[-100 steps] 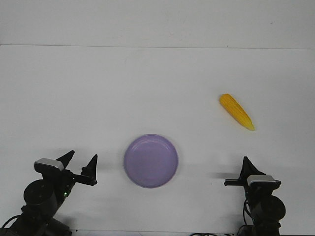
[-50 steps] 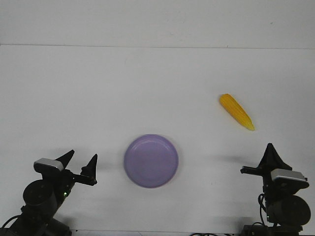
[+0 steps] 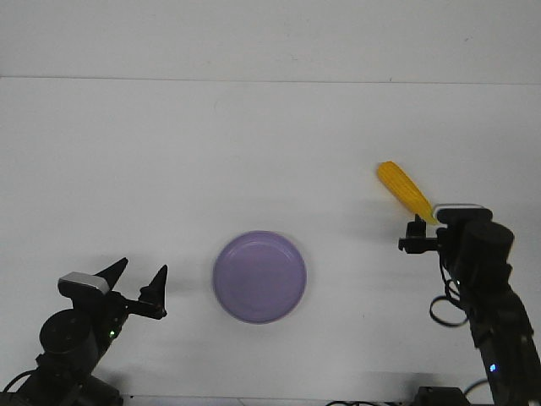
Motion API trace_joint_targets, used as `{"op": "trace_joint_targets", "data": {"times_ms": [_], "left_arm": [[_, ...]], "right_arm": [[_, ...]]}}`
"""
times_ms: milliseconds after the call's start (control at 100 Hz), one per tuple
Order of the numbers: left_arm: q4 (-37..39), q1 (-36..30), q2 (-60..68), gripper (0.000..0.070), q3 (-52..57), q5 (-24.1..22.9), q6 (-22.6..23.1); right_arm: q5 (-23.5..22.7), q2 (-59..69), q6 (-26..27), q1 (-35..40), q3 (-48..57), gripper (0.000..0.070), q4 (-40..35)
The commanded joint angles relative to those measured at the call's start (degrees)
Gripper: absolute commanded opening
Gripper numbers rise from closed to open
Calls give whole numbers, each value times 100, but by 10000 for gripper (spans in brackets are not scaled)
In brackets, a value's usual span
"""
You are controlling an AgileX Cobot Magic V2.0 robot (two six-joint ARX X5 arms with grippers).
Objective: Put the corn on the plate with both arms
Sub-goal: 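Reach the right gripper to the yellow corn cob and grasp it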
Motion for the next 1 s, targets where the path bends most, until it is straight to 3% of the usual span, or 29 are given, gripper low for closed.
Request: {"op": "trace_joint_targets", "data": {"times_ms": [0, 280, 440, 990], "left_arm": [[52, -15, 28, 578, 24, -13, -28], [46, -15, 26, 578, 24, -13, -28], [44, -15, 28, 578, 24, -13, -28], [37, -15, 26, 578, 24, -13, -28]], "right_arm": [[-94, 743, -236, -2, 385, 524, -125], [-243, 3394, -710, -2, 2122, 524, -774], [28, 4345, -962, -2, 2855, 524, -960], [142, 5394, -1270, 0, 3202, 524, -330]]}}
